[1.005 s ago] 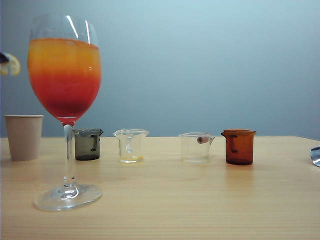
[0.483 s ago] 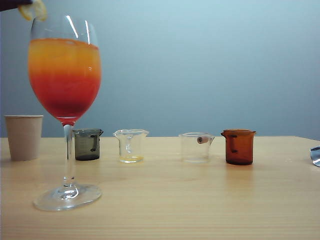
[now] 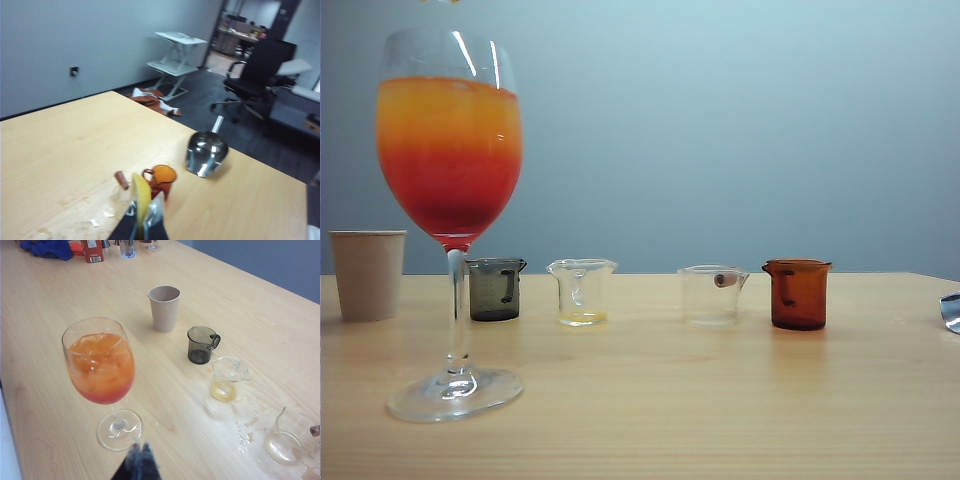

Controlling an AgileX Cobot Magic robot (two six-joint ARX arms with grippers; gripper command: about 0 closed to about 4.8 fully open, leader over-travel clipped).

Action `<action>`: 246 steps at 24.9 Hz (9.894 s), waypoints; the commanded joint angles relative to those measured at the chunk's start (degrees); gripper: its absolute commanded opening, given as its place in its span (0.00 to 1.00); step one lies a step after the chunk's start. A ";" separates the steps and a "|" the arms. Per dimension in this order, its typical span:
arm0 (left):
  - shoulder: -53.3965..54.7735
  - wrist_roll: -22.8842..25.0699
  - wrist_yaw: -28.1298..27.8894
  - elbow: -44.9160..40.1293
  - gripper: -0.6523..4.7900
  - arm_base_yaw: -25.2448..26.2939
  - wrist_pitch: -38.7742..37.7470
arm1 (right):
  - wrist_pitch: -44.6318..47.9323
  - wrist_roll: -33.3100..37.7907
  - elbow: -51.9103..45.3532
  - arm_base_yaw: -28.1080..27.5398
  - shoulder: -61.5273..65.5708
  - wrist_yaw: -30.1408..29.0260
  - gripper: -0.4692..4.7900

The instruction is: Pick up the lemon slice from the paper cup on the left and carefully insert it into the rim of the goblet.

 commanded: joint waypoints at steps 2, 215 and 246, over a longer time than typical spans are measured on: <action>-3.30 2.40 1.95 0.28 0.11 -2.08 -6.88 | 0.94 -0.46 0.42 -0.04 -0.07 0.13 0.08; -57.44 2.64 -57.79 -33.92 0.11 -2.54 -19.37 | 19.76 -0.04 -25.42 -0.17 -13.97 32.94 0.09; -57.75 6.99 -66.18 -44.52 0.11 -7.17 -3.69 | 19.80 -0.04 -25.42 -0.09 -13.97 32.94 0.09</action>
